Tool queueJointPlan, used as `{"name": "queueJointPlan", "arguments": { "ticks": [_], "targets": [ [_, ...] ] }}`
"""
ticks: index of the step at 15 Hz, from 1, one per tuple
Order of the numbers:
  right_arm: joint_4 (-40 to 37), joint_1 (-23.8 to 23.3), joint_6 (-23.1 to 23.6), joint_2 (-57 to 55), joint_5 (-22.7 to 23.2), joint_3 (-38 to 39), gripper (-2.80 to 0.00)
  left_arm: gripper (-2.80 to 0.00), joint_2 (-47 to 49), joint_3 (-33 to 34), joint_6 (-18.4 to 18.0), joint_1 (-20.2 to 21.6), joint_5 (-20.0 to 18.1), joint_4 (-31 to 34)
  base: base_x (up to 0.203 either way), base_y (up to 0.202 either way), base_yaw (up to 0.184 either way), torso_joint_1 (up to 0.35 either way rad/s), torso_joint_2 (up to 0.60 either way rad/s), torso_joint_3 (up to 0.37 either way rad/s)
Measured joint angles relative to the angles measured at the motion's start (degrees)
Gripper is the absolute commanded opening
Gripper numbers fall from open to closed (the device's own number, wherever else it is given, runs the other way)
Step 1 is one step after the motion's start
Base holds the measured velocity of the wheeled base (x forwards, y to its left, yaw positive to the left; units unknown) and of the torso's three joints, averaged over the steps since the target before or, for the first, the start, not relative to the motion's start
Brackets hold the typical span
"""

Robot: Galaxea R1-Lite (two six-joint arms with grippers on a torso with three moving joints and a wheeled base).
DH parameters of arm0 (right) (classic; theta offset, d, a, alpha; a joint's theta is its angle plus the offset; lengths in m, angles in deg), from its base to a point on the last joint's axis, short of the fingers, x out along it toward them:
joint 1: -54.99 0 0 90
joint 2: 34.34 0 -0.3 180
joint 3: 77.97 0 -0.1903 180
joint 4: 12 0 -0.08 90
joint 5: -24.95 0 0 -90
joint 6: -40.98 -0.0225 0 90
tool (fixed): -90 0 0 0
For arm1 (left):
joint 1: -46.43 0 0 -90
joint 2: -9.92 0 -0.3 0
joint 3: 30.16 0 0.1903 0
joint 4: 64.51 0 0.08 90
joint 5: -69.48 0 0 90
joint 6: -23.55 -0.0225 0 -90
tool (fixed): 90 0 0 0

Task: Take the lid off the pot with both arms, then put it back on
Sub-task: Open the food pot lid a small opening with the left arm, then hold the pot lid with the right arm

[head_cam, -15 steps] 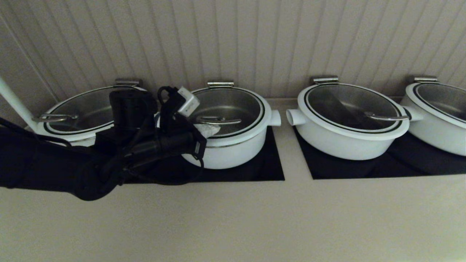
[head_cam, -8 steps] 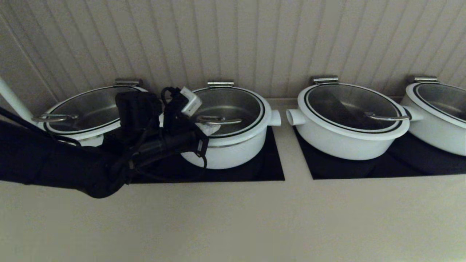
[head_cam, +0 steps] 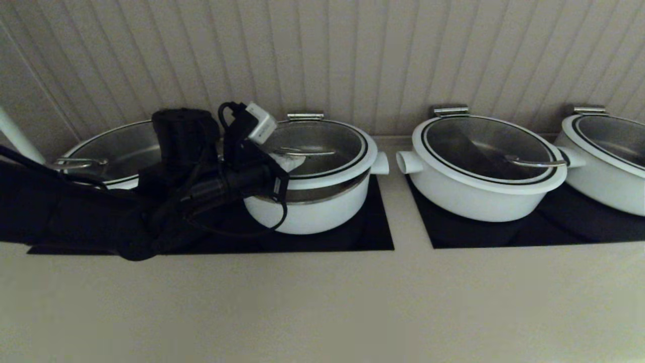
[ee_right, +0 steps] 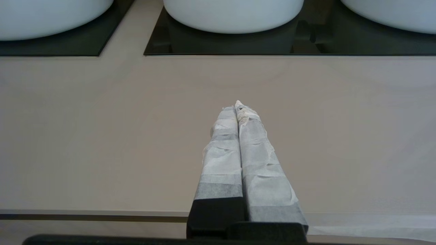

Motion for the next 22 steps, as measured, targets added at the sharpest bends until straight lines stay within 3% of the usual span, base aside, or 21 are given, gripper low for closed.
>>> {"name": "queueJointPlan", "arguments": {
  "ticks": [6, 12, 16, 19, 22],
  "targets": [
    [0.05, 0.0, 0.35, 0.0, 0.1, 0.0, -2.8, -2.8, -1.4, -3.44, 0.0, -0.05, -0.06, 2.74, 0.0, 0.0, 0.0, 0.0, 0.0, 0.0],
    [-0.01, 0.0, 7.27, 0.0, 2.95, -0.2, -2.8, -2.8, -1.46, -3.91, 0.09, -0.02, -0.06, 2.74, 0.0, 0.0, 0.0, 0.0, 0.0, 0.0],
    [-0.38, 0.0, 7.2, -1.28, 9.21, -6.22, -2.8, -2.8, -1.41, -3.88, 0.15, -0.02, -0.06, 2.61, 0.0, 0.0, 0.0, 0.0, 0.0, 0.0],
    [0.67, 0.27, 7.25, -7.37, 10.06, -10.99, -2.8, -2.8, -1.51, -3.85, 0.26, 0.0, -0.04, 2.61, 0.0, 0.0, 0.0, 0.0, 0.0, 0.0],
    [6.78, 1.15, 7.43, -19.14, 10.48, -14.47, -2.8, -2.8, -1.68, -3.59, 0.3, 0.11, -0.06, 2.52, 0.0, 0.0, 0.0, 0.0, 0.0, 0.0]
  ]
}}
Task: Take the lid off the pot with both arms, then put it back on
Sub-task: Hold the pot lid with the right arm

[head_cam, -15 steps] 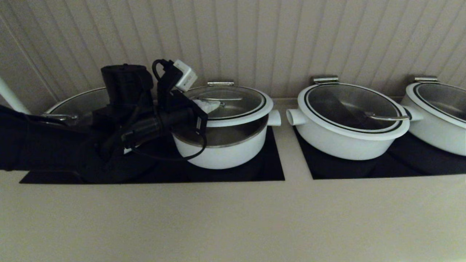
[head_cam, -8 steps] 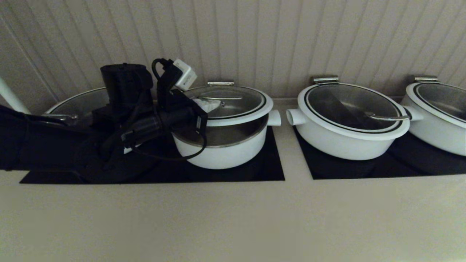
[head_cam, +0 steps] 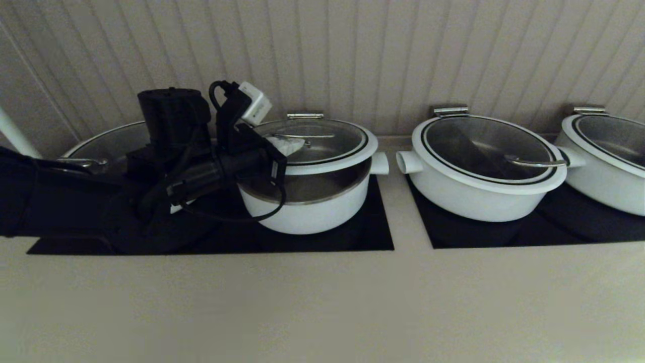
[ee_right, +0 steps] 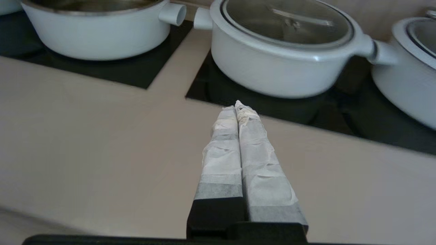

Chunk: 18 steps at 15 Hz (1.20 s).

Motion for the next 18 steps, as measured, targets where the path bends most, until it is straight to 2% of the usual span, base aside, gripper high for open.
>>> {"name": "queueJointPlan", "arguments": {
  "ticks": [3, 8, 11, 13, 15, 18],
  "targets": [
    [10.6, 0.39, 1.23, -14.42, 1.93, -0.95, -2.8, -2.8, -0.28, 0.29, 0.05, 0.15, -0.02, -0.09, 0.0, 0.0, 0.0, 0.0, 0.0, 0.0],
    [25.82, 0.62, 8.57, -38.91, 6.85, -1.59, -2.8, -2.8, -0.59, 0.51, 0.16, 0.15, 0.0, -0.16, 0.0, 0.0, 0.0, 0.0, 0.0, 0.0],
    [39.9, 2.39, 12.55, -54.22, 10.71, -2.76, -2.8, -2.8, -0.59, 0.57, 0.17, 0.15, -0.02, -0.2, 0.0, 0.0, 0.0, 0.0, 0.0, 0.0],
    [50.31, 7.37, 13.86, -63.83, 13.37, -4.97, -2.8, -2.8, -0.5, 0.57, 0.22, 0.15, 0.02, -0.19, 0.0, 0.0, 0.0, 0.0, 0.0, 0.0],
    [58.34, 15.22, 14.4, -71.93, 14.58, -9.89, -2.8, -2.8, -0.37, 0.48, 0.22, 0.17, 0.02, -0.22, 0.0, 0.0, 0.0, 0.0, 0.0, 0.0],
    [62.88, 24.45, 14.6, -80.96, 15.07, -18.39, -2.8, -2.8, -0.2, 0.43, 0.33, 0.17, 0.06, -0.2, 0.0, 0.0, 0.0, 0.0, 0.0, 0.0]
  ]
}}
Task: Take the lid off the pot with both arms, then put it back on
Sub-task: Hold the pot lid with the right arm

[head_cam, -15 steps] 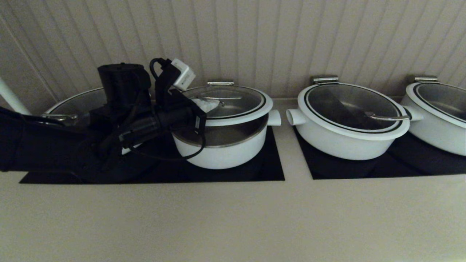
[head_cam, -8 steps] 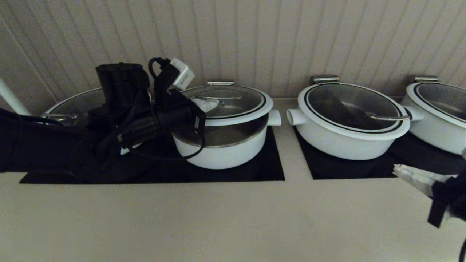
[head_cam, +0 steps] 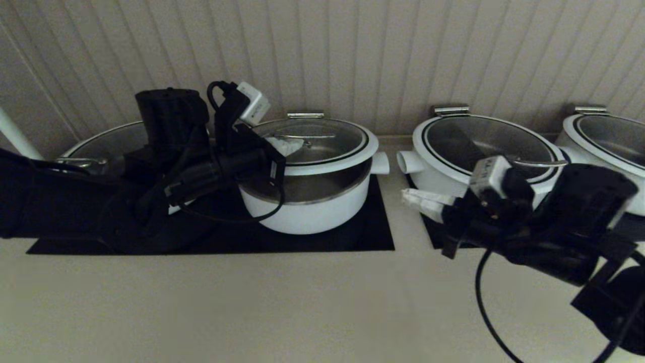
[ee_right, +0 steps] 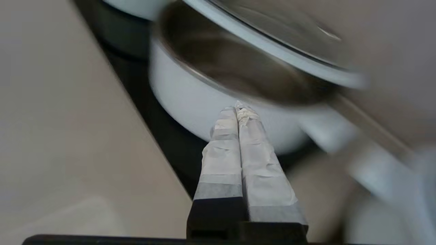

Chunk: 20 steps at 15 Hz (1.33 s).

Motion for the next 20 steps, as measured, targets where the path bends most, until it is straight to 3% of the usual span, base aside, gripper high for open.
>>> {"name": "queueJointPlan", "arguments": {
  "ticks": [4, 9, 12, 20],
  "targets": [
    [0.67, 3.4, 0.02, -5.98, 0.07, -3.45, -2.8, -2.8, 0.33, 0.0, 0.15, 0.02, 0.05, -0.02, 0.0, 0.0, 0.0, 0.0, 0.0, 0.0],
    [6.0, 3.59, -0.22, -10.33, -1.32, -5.97, -2.8, -2.8, 0.8, -0.04, 0.15, -0.02, 0.05, -0.11, 0.0, 0.0, 0.0, 0.0, 0.0, 0.0],
    [6.36, 3.44, -1.18, -12.5, -4.24, -8.52, -2.8, -2.8, 0.85, -0.11, 0.15, -0.05, 0.05, -0.1, 0.0, 0.0, 0.0, 0.0, 0.0, 0.0],
    [5.82, 2.95, -1.78, -17.66, -6.22, -18.58, -2.8, -2.8, 0.47, -0.43, 0.15, 0.0, 0.02, 0.04, 0.0, 0.0, 0.0, 0.0, 0.0, 0.0]
  ]
}}
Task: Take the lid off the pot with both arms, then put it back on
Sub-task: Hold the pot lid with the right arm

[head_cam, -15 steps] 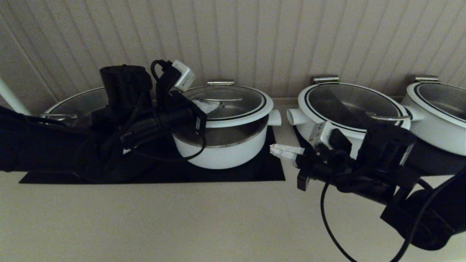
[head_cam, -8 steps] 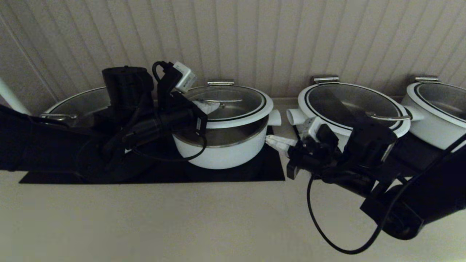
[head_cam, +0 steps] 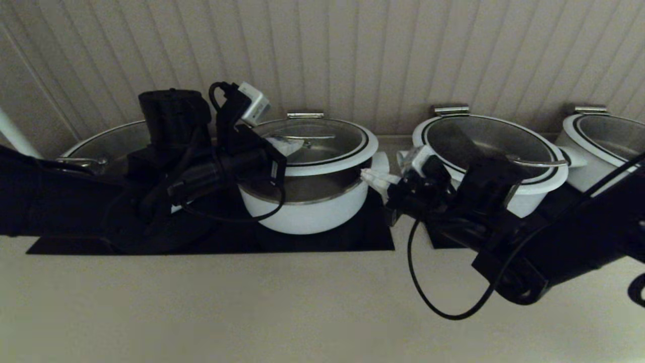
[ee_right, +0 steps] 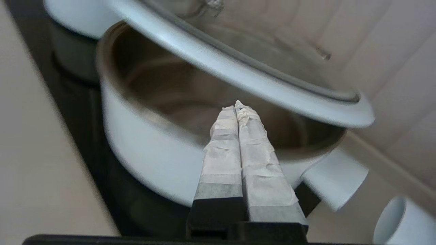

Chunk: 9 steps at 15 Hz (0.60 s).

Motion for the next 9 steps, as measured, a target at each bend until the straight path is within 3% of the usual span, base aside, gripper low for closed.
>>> {"name": "queueJointPlan", "arguments": {
  "ticks": [9],
  "targets": [
    [-1.41, 0.06, -0.1, -5.6, -1.76, -8.72, -2.8, -2.8, -0.25, -0.02, 0.0, 0.0, 0.0, 0.0, 0.0, 0.0, 0.0, 0.0, 0.0, 0.0]
  ]
}}
